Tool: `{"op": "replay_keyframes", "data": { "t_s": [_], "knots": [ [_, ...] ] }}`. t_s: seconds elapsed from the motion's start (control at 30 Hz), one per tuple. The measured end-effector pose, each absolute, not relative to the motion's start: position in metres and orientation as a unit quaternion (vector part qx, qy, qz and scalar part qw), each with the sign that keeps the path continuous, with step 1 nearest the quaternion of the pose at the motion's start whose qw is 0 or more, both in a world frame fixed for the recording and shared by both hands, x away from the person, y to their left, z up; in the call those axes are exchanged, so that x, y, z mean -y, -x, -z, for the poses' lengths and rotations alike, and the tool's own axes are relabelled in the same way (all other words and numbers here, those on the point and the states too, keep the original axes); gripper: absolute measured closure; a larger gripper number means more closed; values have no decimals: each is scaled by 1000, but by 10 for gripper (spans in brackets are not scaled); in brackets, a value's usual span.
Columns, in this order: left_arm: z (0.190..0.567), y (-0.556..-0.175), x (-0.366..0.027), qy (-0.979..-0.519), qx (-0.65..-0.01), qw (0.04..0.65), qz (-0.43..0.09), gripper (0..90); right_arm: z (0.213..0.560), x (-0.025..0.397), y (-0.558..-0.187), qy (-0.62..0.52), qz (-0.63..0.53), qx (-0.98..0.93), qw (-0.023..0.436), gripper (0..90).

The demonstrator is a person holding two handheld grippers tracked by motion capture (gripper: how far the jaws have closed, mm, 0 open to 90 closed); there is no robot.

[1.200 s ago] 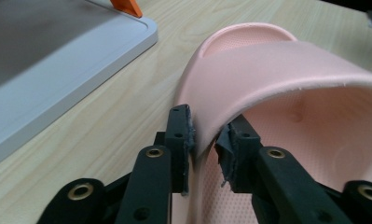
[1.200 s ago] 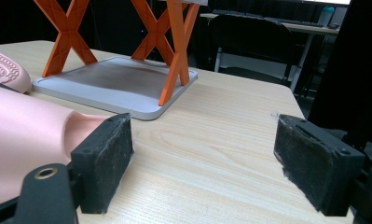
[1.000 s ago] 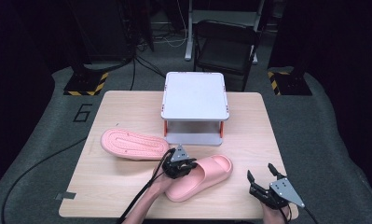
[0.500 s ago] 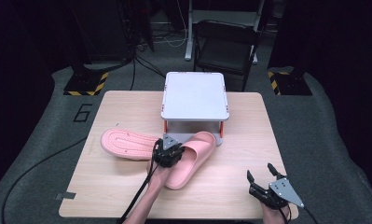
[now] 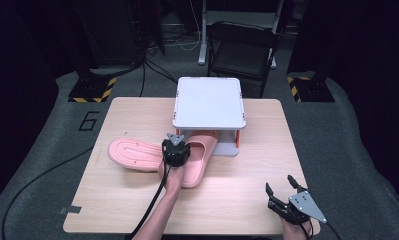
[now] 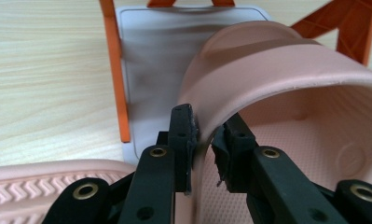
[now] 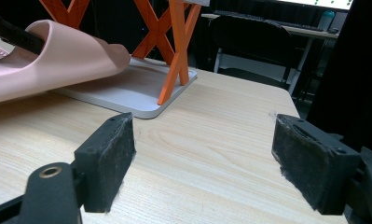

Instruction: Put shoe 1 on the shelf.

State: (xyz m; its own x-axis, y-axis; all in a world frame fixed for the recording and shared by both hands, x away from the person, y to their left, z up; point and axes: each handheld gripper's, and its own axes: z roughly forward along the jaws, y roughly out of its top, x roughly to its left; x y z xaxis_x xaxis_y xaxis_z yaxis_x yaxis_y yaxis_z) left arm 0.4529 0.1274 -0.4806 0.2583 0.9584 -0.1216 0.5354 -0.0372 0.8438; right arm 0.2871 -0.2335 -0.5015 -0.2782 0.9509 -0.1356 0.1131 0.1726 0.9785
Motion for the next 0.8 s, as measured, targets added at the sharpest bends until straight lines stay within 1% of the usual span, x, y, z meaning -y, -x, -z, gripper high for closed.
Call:
{"op": "replay_keyframes", "data": {
  "t_s": [0.07, 0.1, 0.27, 0.37, 0.57, 0.73, 0.8],
  "knots": [
    [481, -455, -130, -674, -559, 411, -252, 775, 502, 234, -287, -421, -487, -633, 429, 206],
    [482, -457, -131, -666, -571, 411, -249, 768, 502, 234, -287, -421, -488, -633, 428, 206],
    [484, -461, -130, -660, -577, 411, -249, 750, 502, 234, -287, -421, -487, -635, 428, 208],
    [486, -463, -130, -666, -571, 416, -240, 693, 502, 235, -287, -421, -484, -638, 426, 208],
    [486, -466, -133, -664, -571, 426, -227, 690, 502, 234, -287, -421, -483, -640, 425, 212],
    [487, -469, -137, -644, -586, 437, -225, 708, 502, 232, -288, -416, -478, -646, 426, 213],
    [487, -471, -140, -628, -593, 446, -233, 706, 502, 232, -288, -412, -476, -648, 429, 214]
  ]
}}
